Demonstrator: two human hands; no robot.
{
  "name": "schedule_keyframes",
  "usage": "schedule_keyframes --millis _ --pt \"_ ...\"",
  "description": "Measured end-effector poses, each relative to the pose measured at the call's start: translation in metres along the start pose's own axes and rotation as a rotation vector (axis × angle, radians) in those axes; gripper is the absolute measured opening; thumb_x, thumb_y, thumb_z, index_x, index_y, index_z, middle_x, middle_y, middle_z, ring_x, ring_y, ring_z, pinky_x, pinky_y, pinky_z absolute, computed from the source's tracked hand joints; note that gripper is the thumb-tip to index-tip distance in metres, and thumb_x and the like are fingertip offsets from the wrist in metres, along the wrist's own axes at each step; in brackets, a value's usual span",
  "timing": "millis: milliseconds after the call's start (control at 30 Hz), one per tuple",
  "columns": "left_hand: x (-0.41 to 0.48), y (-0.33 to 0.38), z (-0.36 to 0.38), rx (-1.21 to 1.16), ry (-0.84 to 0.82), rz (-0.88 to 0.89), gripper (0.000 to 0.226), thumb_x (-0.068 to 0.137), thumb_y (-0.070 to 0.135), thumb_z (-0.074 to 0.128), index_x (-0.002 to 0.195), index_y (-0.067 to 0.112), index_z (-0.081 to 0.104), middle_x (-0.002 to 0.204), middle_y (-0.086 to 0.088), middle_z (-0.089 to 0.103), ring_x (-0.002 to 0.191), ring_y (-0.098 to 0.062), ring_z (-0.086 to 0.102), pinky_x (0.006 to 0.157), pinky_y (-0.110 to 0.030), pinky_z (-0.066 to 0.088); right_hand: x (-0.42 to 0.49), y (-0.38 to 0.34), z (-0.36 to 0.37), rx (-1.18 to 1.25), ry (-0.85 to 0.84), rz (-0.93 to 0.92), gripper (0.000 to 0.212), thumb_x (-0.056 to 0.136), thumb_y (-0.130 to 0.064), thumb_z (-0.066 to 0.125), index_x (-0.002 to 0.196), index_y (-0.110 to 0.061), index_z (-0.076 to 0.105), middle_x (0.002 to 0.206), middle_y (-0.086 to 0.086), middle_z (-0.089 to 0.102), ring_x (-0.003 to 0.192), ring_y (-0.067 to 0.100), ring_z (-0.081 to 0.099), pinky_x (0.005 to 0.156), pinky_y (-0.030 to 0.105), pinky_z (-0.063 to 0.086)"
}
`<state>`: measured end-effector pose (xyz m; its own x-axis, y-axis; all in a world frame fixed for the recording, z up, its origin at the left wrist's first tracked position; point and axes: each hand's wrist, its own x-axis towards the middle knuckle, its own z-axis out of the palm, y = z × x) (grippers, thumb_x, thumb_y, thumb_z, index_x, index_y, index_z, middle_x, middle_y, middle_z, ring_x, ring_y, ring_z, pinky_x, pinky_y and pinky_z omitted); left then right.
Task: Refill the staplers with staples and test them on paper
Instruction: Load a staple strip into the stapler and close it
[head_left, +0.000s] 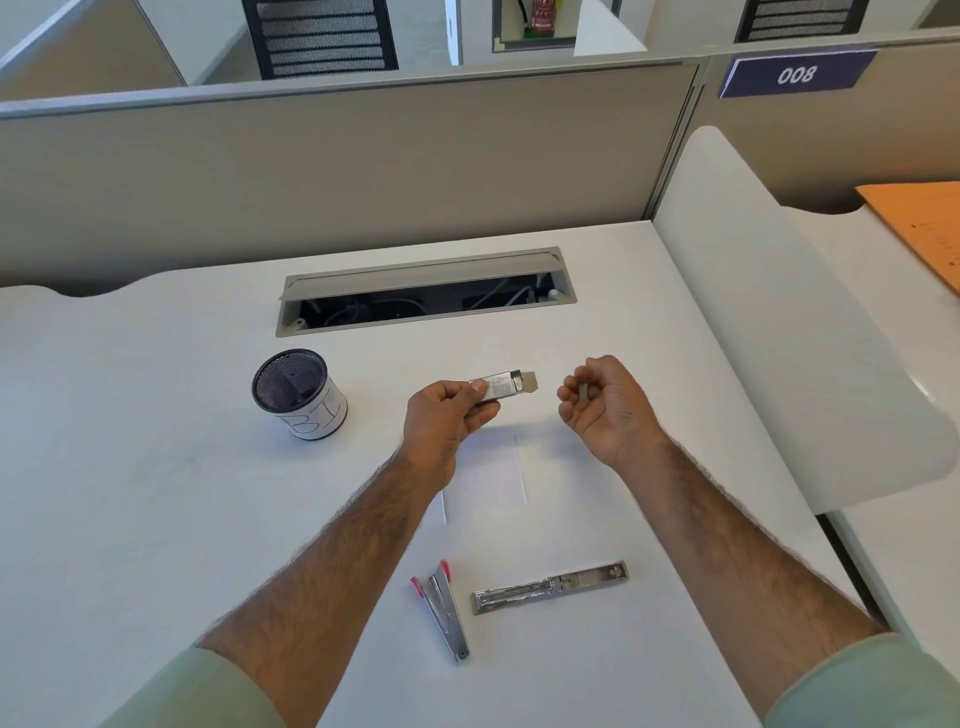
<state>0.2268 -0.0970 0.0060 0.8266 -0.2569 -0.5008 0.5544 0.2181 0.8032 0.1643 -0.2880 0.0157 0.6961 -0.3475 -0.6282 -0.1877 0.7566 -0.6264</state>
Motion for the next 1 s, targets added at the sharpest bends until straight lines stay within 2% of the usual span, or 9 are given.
schedule_keyframes --millis 67,167,233,567,800,1000 --pt "0.000 0.000 0.001 0.006 -0.004 0.002 0.017 0.095 0.005 0.070 0.104 -0.009 0.066 0.094 -0.014 0.081 0.085 -0.026 0.079 0.074 -0.026 0.063 0.002 0.003 -0.003 -0.106 0.021 0.020 0.023 0.093 -0.023 0.067 0.075 -0.011 0.062 0.066 0.005 0.063 0.058 0.016 0.060 0.047 0.023 0.050" --pt "0.001 -0.001 0.003 0.031 -0.003 0.005 0.014 0.094 0.005 0.071 0.100 -0.007 0.067 0.095 -0.015 0.080 0.086 -0.027 0.079 0.073 -0.025 0.063 0.002 0.008 -0.002 -0.275 -0.063 -0.016 0.006 0.092 -0.012 0.069 0.092 -0.007 0.066 0.075 0.008 0.067 0.059 0.014 0.063 0.049 0.023 0.051" --pt "0.001 -0.002 0.004 0.053 -0.001 0.009 0.012 0.094 0.005 0.072 0.096 -0.006 0.067 0.094 -0.015 0.080 0.085 -0.028 0.079 0.072 -0.025 0.063 0.000 0.009 0.000 -0.352 -0.121 -0.050 0.003 0.092 -0.005 0.067 0.096 -0.005 0.067 0.077 0.009 0.068 0.059 0.013 0.064 0.052 0.023 0.051" --pt "0.000 0.000 0.011 0.186 0.065 0.073 0.016 0.094 0.010 0.073 0.095 -0.005 0.068 0.087 -0.009 0.080 0.080 -0.026 0.080 0.073 -0.025 0.064 0.000 0.013 0.006 -0.494 -0.134 -0.191 0.006 0.087 -0.006 0.074 0.088 -0.006 0.068 0.081 0.009 0.074 0.065 0.015 0.066 0.055 0.024 0.052" --pt "0.001 -0.002 0.011 0.250 0.089 0.082 0.021 0.094 0.010 0.073 0.100 -0.009 0.067 0.096 -0.011 0.079 0.078 -0.023 0.080 0.073 -0.024 0.064 0.000 0.014 0.009 -0.585 -0.111 -0.251 0.017 0.080 -0.004 0.080 0.083 -0.009 0.064 0.078 0.007 0.072 0.065 0.016 0.064 0.057 0.027 0.049" --pt "0.003 -0.002 0.013 0.257 0.093 0.091 0.019 0.094 0.010 0.073 0.099 -0.008 0.068 0.097 -0.012 0.079 0.080 -0.025 0.080 0.074 -0.026 0.064 0.000 0.018 0.014 -0.642 -0.063 -0.355 0.008 0.084 -0.006 0.075 0.083 -0.006 0.067 0.082 0.011 0.073 0.067 0.017 0.063 0.056 0.027 0.049"
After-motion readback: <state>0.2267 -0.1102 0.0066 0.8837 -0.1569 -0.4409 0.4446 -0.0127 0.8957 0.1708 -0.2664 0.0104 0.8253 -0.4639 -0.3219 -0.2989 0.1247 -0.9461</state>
